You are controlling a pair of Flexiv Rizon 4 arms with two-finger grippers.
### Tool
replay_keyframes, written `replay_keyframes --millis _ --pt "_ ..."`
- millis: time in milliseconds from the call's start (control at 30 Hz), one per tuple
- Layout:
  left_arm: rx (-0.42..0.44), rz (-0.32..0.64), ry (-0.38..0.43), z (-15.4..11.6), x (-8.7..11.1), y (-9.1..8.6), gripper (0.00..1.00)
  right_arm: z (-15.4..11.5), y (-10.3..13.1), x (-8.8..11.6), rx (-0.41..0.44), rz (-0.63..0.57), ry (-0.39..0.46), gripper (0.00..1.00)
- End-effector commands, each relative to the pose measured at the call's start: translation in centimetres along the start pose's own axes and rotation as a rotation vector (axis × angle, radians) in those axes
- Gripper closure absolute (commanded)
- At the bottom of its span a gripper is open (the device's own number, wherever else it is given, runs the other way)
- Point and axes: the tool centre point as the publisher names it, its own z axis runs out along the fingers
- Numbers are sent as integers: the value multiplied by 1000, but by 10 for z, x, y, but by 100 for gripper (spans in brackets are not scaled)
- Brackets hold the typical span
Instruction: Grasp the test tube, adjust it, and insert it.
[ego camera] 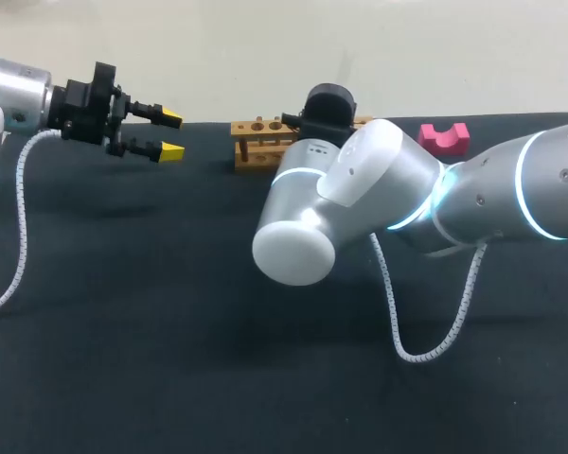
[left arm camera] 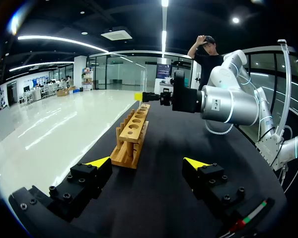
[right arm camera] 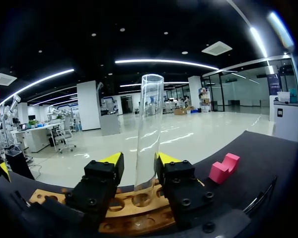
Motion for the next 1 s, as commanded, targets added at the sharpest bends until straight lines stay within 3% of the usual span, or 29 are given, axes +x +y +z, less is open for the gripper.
replay_keyframes --millis 33,500,600,733,833,900,967,1000 --pt "1 3 -3 0 1 1 0 -6 2 -2 -10 -2 -3 59" --pt "1 3 -3 0 1 1 0 -9 8 -5 -21 -13 -13 61" --pt "1 3 -3 0 1 1 0 -10 6 -5 -11 -13 -15 66" --pt "1 3 -3 0 1 1 0 -11 6 -6 -4 -12 -19 62" --pt "1 3 -3 0 1 1 0 -13 6 -6 -3 -13 -19 69" --pt "1 3 -3 0 1 1 0 -14 6 -6 0 -12 -21 80" --pt "1 3 -3 0 1 1 0 -15 6 -6 3 -12 -22 83" --pt "1 3 -3 0 1 1 0 -16 5 -6 5 -12 -22 92"
